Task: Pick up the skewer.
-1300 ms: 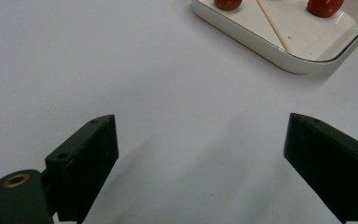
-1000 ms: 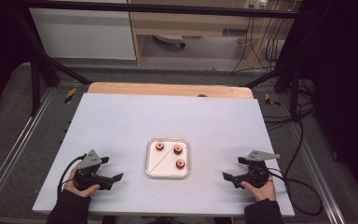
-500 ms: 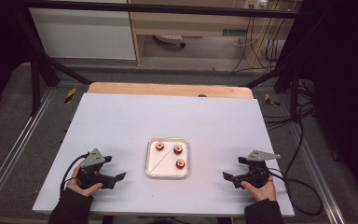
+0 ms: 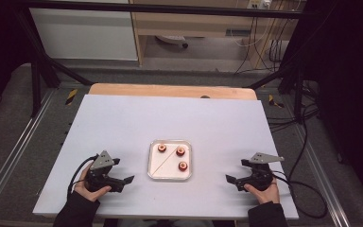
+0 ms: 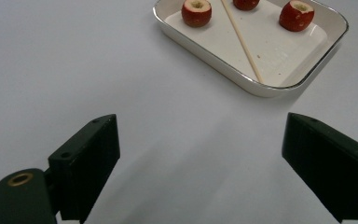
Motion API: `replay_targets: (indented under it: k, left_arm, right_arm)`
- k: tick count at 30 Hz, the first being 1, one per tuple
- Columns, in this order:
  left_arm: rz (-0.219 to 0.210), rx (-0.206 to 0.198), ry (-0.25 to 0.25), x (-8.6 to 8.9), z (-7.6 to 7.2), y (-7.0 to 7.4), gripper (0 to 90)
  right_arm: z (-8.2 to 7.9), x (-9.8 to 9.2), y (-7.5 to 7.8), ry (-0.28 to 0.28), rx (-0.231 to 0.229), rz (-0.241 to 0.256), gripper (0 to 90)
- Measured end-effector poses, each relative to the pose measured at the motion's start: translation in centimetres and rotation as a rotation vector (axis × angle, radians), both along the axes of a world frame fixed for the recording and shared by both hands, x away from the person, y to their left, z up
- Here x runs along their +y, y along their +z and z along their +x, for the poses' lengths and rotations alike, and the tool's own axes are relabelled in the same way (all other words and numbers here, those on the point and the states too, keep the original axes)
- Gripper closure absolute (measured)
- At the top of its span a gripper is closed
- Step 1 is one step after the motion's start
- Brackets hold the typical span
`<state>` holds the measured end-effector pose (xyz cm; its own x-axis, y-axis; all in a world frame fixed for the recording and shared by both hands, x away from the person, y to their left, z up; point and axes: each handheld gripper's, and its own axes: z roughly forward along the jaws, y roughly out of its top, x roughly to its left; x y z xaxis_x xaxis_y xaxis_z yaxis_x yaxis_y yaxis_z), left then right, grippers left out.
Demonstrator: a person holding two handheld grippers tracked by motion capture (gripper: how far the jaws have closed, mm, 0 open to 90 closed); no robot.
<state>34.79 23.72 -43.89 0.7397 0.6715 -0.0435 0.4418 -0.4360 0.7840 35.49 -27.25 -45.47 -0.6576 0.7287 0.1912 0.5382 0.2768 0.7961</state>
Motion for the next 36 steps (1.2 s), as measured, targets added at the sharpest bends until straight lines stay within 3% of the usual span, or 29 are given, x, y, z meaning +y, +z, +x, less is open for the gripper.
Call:
replay_targets:
  k: [14, 18, 25, 30, 36]
  left_arm:
    - [0.017, -0.004, -0.02, -3.3, 0.6, 2.0, 12.0]
    - [0.043, 0.002, -0.031, -5.4, 1.1, 2.7, 12.9]
    - [0.088, 0.016, -0.035, -8.1, 2.1, 2.5, 17.1]
    - [0.125, 0.033, -0.031, -9.7, 2.9, 2.0, 23.8]
    - [0.149, 0.064, -0.006, -10.9, 3.8, 1.0, 41.4]
  right_arm:
    - [0.0, 0.0, 0.1, -0.005, 0.0, 0.001, 0.5]
    - [0.0, 0.0, 0.1, -0.007, 0.001, 0.006, 0.5]
    - [0.0, 0.0, 0.1, -0.005, 0.003, 0.002, 0.5]
    - [0.0, 0.0, 0.0, -0.003, 0.002, -0.002, 0.5]
    - [0.0, 0.0, 0.0, -0.001, 0.0, -0.004, 0.5]
